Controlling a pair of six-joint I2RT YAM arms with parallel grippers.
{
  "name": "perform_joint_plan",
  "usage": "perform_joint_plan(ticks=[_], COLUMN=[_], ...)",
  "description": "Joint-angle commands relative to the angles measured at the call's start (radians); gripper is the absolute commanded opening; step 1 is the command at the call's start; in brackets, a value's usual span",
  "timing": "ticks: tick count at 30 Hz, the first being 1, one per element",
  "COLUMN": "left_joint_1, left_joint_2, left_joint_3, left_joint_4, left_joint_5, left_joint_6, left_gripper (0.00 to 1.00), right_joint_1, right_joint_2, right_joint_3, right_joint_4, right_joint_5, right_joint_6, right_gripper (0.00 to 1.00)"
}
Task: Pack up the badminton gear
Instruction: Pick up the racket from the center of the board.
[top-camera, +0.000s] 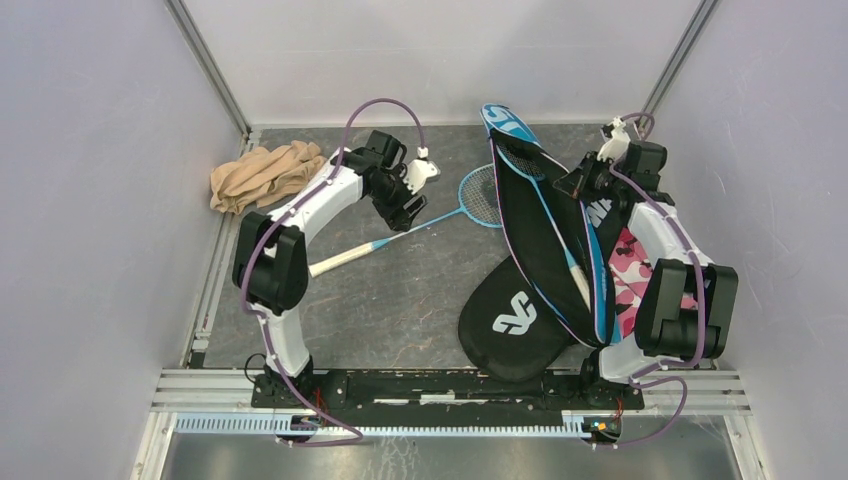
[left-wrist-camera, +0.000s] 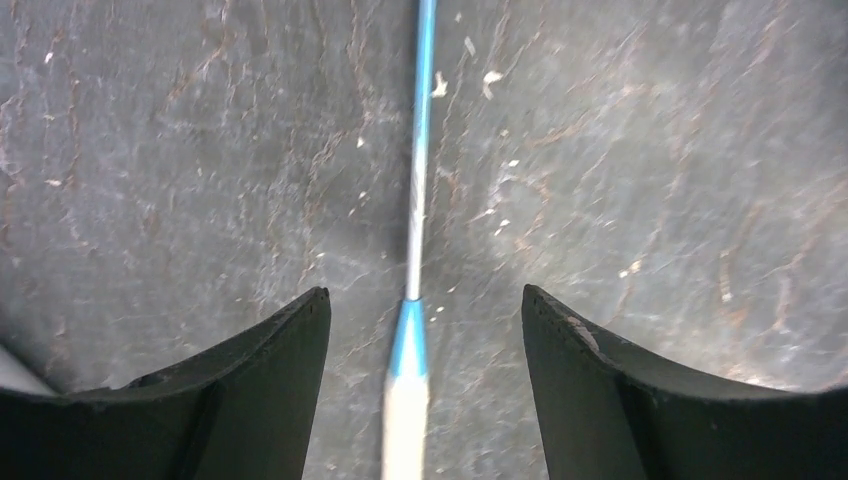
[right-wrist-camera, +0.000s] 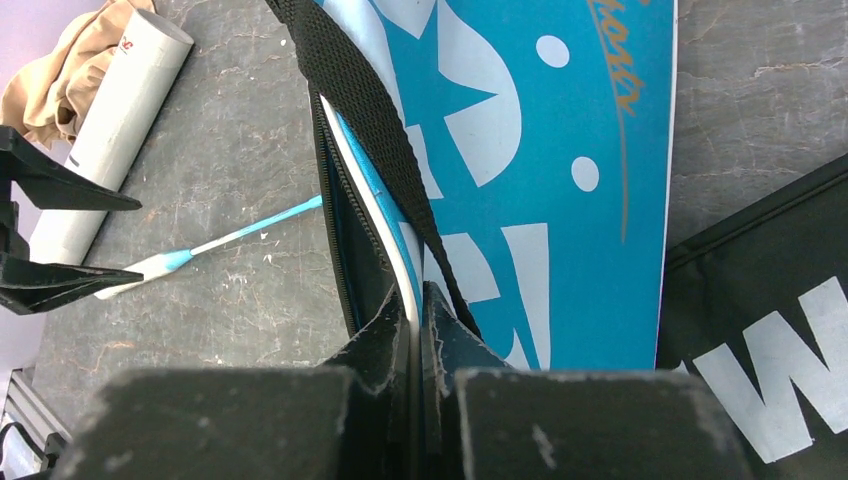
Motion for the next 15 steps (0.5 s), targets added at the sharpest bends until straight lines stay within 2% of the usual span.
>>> perform_joint_plan(ticks=[1,10,15], left_joint_1=[-0.004,-0.039,-0.087], left_joint_2=[0.015,0.122,0.212], left_joint_3=[0.001,0.103,0.186], left_joint_4=[-0.012,0.056,0.083], left_joint_5=[-0.142,-0.047,-0.041], left_joint_6=[0.201,0.190,0.187], left_gripper=[0.76,0.76,0.74], right_joint_1=[-0.017,-0.055,-0.075], right_joint_2=[-0.058,-0.101,-0.133], right_joint_3=[-0.018,-0.056,-0.073], right_joint_4=[0.061,0.079,0.081], right_joint_5=[-0.037,-0.036,-0.034], right_joint_6=[-0.007,-0.006,-0.007], right_gripper=[0.00,0.00,0.00])
